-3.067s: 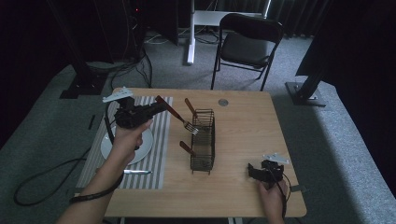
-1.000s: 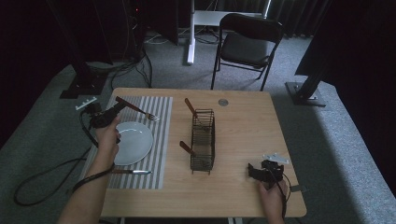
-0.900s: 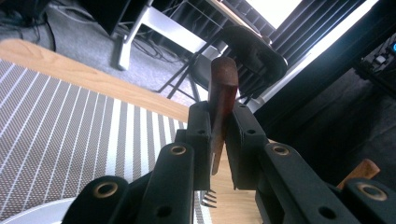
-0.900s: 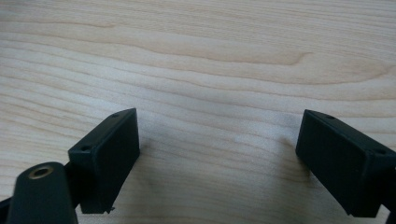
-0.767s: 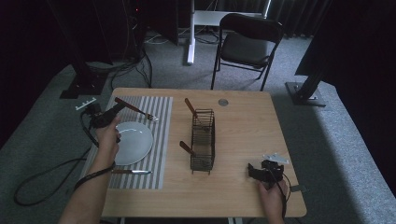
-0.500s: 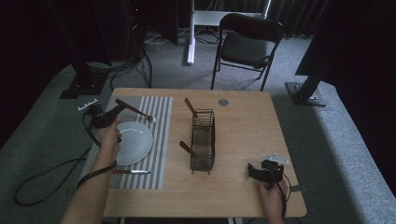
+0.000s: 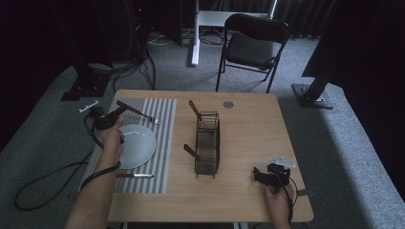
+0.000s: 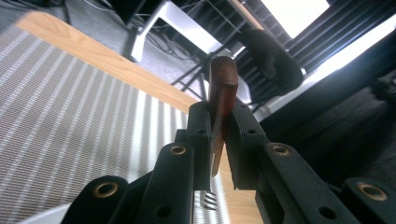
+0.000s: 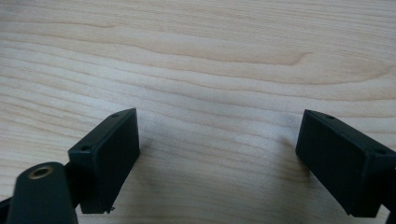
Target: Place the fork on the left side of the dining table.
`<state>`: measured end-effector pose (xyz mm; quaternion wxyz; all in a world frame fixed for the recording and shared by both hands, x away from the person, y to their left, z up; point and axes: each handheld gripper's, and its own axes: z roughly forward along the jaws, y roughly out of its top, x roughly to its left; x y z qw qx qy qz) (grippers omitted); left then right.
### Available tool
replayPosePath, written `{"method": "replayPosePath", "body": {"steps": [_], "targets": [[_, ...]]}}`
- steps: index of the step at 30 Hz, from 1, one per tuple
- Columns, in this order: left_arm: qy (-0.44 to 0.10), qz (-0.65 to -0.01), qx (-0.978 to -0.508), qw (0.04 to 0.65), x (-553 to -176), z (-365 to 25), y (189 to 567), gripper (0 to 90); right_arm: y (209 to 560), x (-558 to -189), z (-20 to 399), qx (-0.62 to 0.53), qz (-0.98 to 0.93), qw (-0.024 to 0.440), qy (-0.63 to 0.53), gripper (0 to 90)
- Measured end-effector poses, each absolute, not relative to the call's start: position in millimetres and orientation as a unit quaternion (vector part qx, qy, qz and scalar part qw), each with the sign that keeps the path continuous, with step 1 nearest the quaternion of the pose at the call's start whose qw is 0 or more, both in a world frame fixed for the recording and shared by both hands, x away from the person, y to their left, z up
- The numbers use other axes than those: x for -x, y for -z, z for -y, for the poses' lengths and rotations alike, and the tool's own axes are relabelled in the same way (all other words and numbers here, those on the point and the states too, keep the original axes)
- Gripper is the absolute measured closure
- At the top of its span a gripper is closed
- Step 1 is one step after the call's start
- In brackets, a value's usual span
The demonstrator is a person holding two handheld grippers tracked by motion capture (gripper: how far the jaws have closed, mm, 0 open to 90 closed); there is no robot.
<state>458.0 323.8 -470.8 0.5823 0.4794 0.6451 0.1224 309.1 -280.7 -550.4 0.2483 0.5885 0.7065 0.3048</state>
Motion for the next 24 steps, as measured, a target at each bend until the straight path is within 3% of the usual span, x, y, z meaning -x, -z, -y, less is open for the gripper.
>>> {"method": "replayPosePath", "body": {"steps": [4,10,13,22,24], "targets": [[-0.118,-0.651,-0.457,0.594,-459,-325,476,80.3,550,-309,281,-0.588,-0.707,0.248,-0.305,13.1],[-0.126,-0.658,-0.461,0.582,-462,-323,483,80.3,550,-309,281,-0.589,-0.706,0.248,-0.305,13.1],[-0.128,-0.660,-0.435,0.598,-460,-326,491,80.2,550,-309,281,-0.589,-0.706,0.248,-0.305,13.1],[-0.110,-0.665,-0.441,0.592,-464,-327,499,80.0,550,-309,281,-0.589,-0.706,0.248,-0.305,13.1],[-0.129,-0.669,-0.444,0.582,-464,-325,498,78.7,550,-309,281,-0.589,-0.706,0.248,-0.305,13.1]]}}
